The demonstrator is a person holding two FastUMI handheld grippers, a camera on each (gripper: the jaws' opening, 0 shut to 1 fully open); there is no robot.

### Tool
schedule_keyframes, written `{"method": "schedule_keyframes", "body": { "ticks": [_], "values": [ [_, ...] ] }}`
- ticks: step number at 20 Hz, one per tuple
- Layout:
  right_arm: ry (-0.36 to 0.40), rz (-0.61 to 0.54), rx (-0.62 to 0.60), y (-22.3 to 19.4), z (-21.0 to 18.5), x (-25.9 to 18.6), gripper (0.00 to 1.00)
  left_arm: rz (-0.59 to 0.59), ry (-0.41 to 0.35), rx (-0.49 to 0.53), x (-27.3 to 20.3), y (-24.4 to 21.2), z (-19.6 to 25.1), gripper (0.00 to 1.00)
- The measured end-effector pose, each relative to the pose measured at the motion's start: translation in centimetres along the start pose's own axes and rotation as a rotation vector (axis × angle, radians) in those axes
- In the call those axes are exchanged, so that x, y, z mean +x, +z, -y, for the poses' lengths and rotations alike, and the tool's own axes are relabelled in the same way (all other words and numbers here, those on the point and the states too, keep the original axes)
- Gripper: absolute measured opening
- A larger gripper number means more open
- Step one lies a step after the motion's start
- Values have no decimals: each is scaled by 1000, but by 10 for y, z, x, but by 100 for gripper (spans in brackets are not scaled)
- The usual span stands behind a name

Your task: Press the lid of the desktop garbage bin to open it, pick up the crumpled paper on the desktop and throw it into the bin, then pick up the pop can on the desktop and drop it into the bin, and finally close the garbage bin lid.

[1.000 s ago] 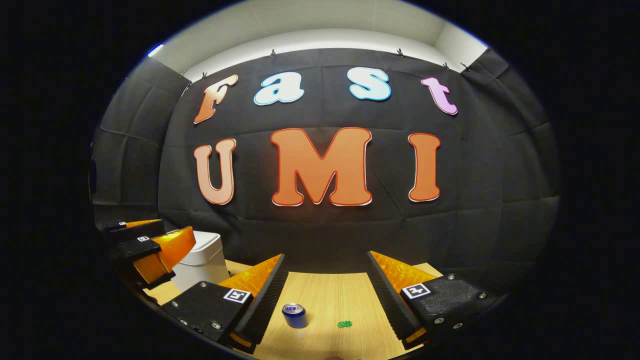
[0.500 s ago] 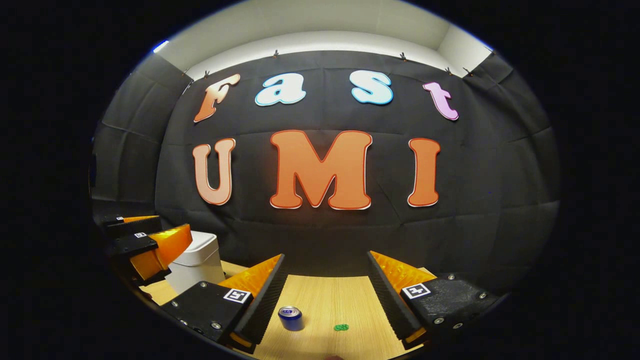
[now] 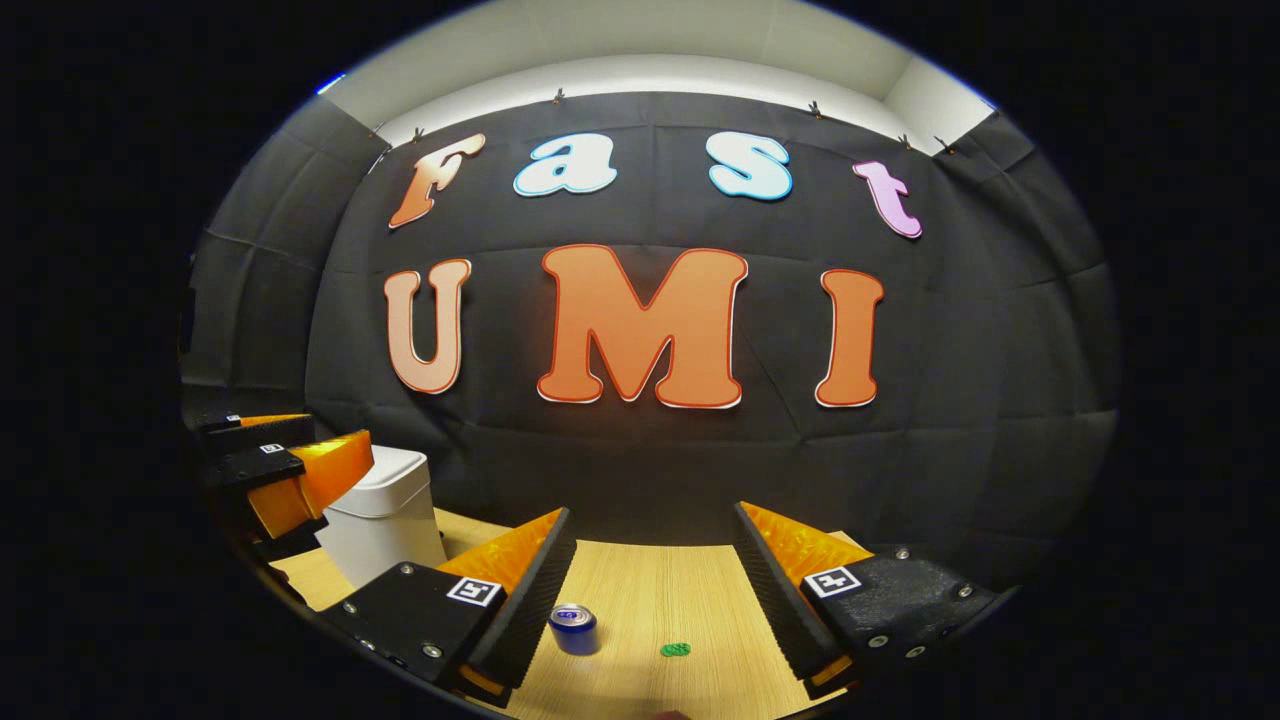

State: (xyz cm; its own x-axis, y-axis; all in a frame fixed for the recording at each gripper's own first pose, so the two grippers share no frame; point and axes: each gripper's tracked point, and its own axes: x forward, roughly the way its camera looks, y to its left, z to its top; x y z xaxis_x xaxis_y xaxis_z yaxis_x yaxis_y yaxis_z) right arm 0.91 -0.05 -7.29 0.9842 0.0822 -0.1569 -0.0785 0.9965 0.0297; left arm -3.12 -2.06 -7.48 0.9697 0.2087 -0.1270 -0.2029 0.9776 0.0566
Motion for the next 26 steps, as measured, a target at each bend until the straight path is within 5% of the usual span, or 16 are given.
{"method": "schedule_keyframes", "body": {
  "ticks": [6,12,15,19,22,26],
  "values": [
    [-9,-23,1,-9,3,2,94,8,38,16,8,2,-17,94],
    [-15,-45,-3,-16,3,5,94,28,155,44,34,16,-100,92],
    [-15,-58,-7,-20,2,6,94,-4,210,19,56,17,-156,73],
    [-9,-68,-12,-24,-2,5,94,-155,185,-140,84,-24,-199,10],
    [-8,-69,-27,-26,-3,4,94,-258,161,-248,100,-56,-217,0],
    [-6,-95,-33,-36,-3,5,94,-337,100,-177,111,-79,-219,0]
  ]
}}
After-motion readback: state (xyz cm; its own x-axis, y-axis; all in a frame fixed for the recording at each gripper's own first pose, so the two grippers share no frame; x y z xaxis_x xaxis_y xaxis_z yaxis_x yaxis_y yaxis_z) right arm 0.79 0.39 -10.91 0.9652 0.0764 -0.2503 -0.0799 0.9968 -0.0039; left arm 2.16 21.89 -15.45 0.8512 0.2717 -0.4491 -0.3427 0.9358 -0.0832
